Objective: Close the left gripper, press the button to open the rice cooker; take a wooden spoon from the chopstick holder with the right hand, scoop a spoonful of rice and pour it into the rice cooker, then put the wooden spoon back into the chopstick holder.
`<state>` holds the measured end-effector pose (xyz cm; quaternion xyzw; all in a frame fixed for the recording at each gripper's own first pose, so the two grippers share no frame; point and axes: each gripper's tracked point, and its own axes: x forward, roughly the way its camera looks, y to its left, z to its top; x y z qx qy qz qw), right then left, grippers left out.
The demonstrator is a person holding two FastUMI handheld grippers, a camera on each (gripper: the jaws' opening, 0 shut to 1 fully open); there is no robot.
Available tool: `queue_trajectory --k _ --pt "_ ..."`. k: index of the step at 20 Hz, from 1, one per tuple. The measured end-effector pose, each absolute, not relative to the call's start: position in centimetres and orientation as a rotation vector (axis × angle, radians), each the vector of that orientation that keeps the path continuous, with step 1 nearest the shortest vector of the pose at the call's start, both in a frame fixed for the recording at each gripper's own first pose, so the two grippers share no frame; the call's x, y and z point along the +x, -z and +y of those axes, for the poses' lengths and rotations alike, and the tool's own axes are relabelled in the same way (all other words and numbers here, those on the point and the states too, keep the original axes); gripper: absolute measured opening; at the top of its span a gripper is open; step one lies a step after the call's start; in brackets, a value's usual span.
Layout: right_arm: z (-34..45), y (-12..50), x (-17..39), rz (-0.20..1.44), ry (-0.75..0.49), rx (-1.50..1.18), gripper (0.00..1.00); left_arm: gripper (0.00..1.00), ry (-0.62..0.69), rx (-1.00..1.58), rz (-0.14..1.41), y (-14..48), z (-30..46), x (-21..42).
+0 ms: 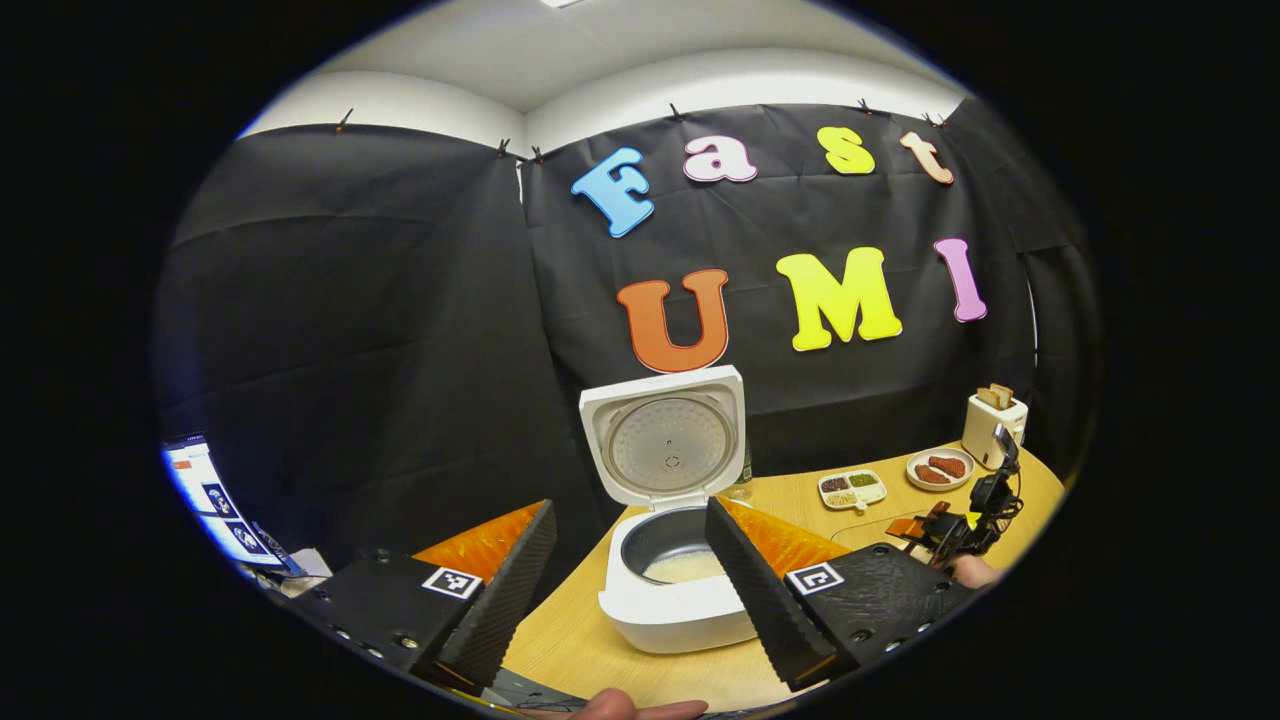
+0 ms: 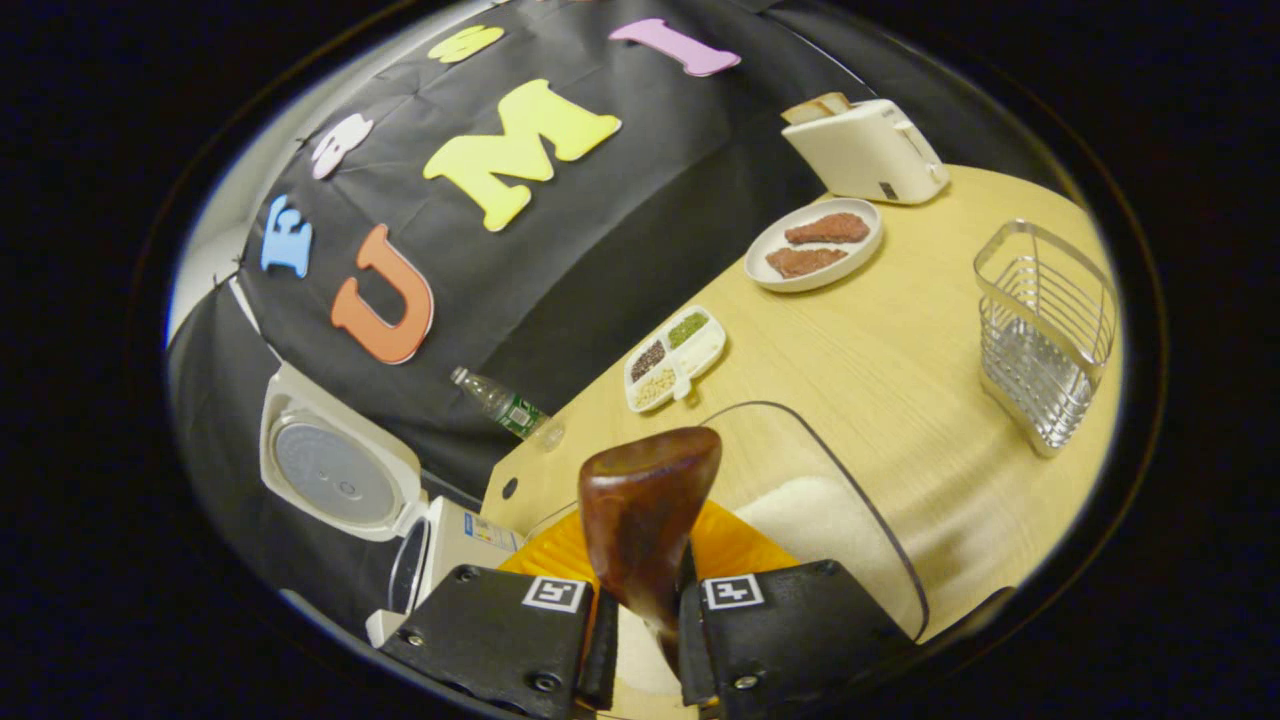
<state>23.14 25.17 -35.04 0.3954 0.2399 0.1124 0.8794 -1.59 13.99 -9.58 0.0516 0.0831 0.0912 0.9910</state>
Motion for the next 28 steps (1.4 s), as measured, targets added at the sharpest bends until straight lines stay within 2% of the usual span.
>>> queue_trajectory --k 12,14,17,19,25,26,28 --pt "23.4 32.3 23.8 0.453 -0.252 1.173 0.27 0.95 -0.181 0.130 0.151 8.5 13.9 -1.2" --pt "22.7 31.5 23.9 0.436 -0.256 1.232 0.29 0.95 -0.184 0.132 0.146 8.3 14.0 -1.2" --pt "21.7 29.9 23.9 0.412 -0.265 1.221 0.27 0.95 -0.183 0.131 0.146 8.3 13.9 -1.0" --pt "21.2 28.7 24.3 0.390 -0.272 1.245 0.29 0.95 -0.183 0.125 0.145 8.2 13.9 -0.9" --pt "20.1 26.5 24.3 0.374 -0.266 1.258 0.29 0.95 -0.179 0.124 0.137 8.0 13.8 -0.9" --pt "20.0 25.9 24.3 0.368 -0.275 1.259 0.27 0.95 -0.179 0.122 0.137 8.1 13.8 -0.8" --pt "19.8 24.5 24.2 0.364 -0.281 1.238 0.29 0.95 -0.180 0.115 0.138 8.1 13.8 -0.8"
